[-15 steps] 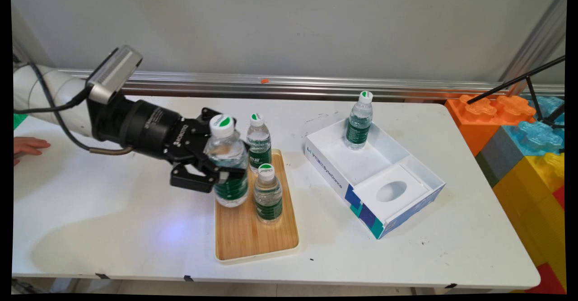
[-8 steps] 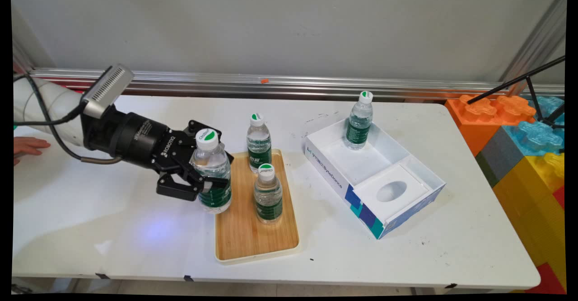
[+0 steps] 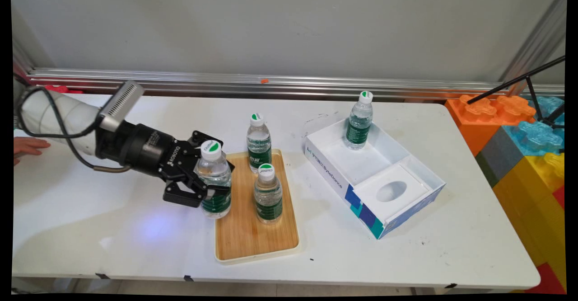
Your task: Place the picked object on the tray
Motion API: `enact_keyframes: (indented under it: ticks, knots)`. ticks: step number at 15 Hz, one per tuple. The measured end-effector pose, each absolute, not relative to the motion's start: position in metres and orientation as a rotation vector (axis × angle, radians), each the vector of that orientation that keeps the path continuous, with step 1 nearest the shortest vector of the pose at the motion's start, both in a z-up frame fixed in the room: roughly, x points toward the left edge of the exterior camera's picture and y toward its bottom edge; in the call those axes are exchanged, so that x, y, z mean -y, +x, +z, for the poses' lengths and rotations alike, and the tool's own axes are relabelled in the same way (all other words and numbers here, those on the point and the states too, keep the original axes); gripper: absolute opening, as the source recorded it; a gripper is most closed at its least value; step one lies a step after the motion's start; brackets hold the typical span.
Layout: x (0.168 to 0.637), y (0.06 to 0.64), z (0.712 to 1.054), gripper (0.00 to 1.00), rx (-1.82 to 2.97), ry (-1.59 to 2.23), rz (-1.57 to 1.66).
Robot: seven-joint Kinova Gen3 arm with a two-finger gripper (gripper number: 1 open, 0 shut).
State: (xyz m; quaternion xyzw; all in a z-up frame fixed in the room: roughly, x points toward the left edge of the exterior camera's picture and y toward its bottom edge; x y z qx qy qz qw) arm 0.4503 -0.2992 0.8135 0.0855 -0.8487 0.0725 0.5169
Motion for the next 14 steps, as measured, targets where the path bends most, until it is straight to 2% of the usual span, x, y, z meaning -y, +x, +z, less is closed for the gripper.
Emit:
enact_keyframes:
  ticks: [14]
  knots:
    - [0.317,0.443,0.762,0.00,2.076,0.197,0.137]
